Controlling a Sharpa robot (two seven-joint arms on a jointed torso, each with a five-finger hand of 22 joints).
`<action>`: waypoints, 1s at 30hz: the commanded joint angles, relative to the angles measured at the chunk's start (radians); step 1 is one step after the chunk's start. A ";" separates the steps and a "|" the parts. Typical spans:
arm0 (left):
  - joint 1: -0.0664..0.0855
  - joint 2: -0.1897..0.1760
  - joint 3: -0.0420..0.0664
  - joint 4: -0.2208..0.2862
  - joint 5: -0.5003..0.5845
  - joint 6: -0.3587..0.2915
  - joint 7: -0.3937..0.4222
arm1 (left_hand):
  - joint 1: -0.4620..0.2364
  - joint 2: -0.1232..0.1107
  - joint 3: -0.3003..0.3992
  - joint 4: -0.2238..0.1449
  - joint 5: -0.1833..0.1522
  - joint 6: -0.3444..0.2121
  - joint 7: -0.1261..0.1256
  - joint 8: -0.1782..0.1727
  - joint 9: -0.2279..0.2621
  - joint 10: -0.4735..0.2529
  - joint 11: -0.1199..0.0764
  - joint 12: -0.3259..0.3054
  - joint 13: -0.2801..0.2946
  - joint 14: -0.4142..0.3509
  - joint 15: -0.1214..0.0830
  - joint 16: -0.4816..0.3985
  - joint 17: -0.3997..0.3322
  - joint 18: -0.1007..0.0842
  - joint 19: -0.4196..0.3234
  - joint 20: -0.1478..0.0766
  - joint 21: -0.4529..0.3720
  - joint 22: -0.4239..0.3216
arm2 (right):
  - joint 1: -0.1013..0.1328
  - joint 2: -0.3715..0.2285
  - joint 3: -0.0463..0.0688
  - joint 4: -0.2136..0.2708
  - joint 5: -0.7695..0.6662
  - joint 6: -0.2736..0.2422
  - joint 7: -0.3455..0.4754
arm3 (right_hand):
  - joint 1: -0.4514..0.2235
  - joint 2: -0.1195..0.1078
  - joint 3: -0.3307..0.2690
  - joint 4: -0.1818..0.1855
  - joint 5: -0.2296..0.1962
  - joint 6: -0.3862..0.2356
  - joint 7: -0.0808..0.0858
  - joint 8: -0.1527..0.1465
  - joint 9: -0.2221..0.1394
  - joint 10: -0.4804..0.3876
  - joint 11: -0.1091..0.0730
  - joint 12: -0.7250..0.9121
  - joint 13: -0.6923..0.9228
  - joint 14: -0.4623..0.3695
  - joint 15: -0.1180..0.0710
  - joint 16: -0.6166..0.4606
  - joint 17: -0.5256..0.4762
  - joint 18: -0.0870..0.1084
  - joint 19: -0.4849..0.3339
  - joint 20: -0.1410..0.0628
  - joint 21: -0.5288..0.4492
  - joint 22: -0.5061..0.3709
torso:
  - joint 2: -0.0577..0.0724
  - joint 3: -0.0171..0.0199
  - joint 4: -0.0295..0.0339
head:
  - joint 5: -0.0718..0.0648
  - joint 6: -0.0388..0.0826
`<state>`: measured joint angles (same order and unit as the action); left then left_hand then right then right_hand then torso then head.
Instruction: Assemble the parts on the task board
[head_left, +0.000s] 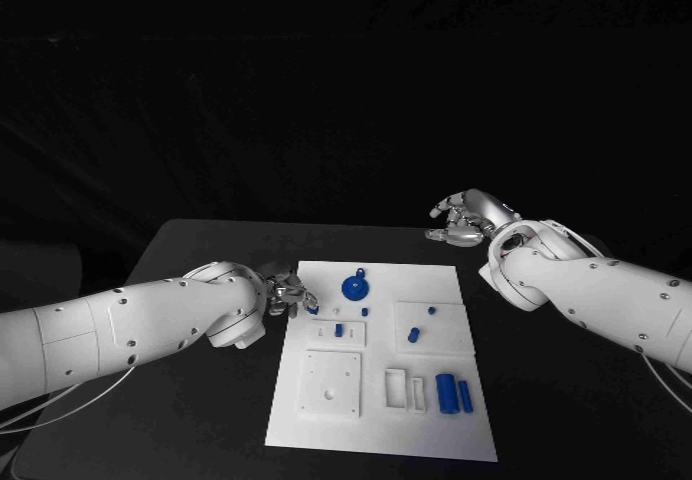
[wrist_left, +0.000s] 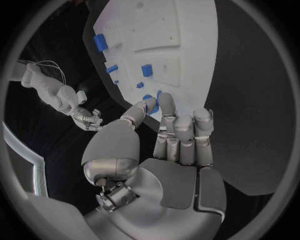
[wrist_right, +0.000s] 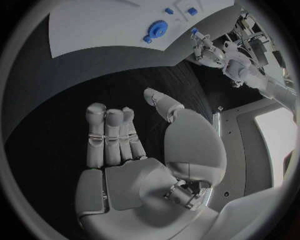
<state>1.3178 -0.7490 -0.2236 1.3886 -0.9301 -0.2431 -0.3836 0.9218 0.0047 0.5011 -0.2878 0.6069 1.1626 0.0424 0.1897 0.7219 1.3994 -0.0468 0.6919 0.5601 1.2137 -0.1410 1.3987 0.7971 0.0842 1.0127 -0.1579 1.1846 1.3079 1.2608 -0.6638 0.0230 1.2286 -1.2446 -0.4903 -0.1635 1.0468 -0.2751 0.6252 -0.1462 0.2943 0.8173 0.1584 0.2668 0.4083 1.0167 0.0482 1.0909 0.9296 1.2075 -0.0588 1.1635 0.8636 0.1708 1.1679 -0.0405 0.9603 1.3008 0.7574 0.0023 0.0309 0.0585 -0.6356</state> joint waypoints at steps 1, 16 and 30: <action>0.000 -0.003 -0.014 0.022 -0.034 -0.074 -0.008 | 0.010 -0.003 0.004 -0.001 0.008 0.055 -0.026 0.078 0.063 0.039 -0.043 0.005 0.003 0.062 -0.056 0.005 0.002 0.032 0.010 -0.107 0.007 0.008 | 0.000 -0.001 0.000 0.002 -0.002 0.011 0.005 | -0.004 0.000 -0.005 -0.002 0.007 0.000 0.005 0.001 0.001 -0.003 0.000 0.006 -0.002 0.005 -0.003 0.007 -0.001 0.091 0.007 0.000 -0.004 0.002 | 0.001 -0.0003 -0.0005 | 0.002 -0.001; -0.023 0.004 -0.018 0.051 -0.041 -0.064 -0.012 | 0.005 -0.006 0.001 0.001 0.015 0.065 -0.029 0.082 0.064 0.041 -0.046 0.021 0.012 0.067 -0.058 0.012 0.004 0.032 0.015 -0.108 0.009 0.007 | 0.000 -0.004 0.000 0.005 -0.002 0.011 0.005 | -0.003 0.000 -0.005 -0.003 0.008 0.000 0.005 0.001 0.001 -0.004 0.000 0.006 -0.003 0.005 -0.003 0.007 -0.002 0.091 0.007 -0.001 -0.004 0.002 | 0.002 0.0002 -0.0019 | 0.003 -0.007; -0.044 0.016 -0.018 0.031 -0.090 -0.038 -0.023 | 0.001 -0.006 0.000 0.002 0.011 0.068 -0.030 0.083 0.064 0.041 -0.047 0.027 0.016 0.068 -0.059 0.015 0.006 0.032 0.015 -0.108 0.010 0.007 | 0.000 -0.003 0.000 0.004 -0.002 0.011 0.005 | -0.003 0.001 -0.005 -0.003 0.008 -0.001 0.005 0.001 0.001 -0.004 0.000 0.007 -0.004 0.004 -0.003 0.007 -0.002 0.091 0.007 -0.001 -0.005 0.002 | 0.003 -0.0007 -0.0020 | 0.001 -0.013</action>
<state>1.2743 -0.7357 -0.2421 1.4207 -1.0008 -0.2940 -0.4044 0.9124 -0.0050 0.4973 -0.2905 0.6185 1.1789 0.0440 0.1897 0.7218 1.4093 -0.0568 0.7155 0.5748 1.2319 -0.1401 1.4096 0.8018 0.0737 1.0249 -0.1656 1.1887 1.3075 1.2607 -0.6669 0.0231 1.2311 -1.2437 -0.4895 -0.1641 1.0468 -0.2751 0.6252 -0.1462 0.2983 0.8172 0.1550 0.2668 0.4080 1.0167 0.0482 1.0909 0.9267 1.2093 -0.0606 1.1677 0.8627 0.1708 1.1665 -0.0391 0.9603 1.3016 0.7601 0.0024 0.0286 0.0601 -0.6475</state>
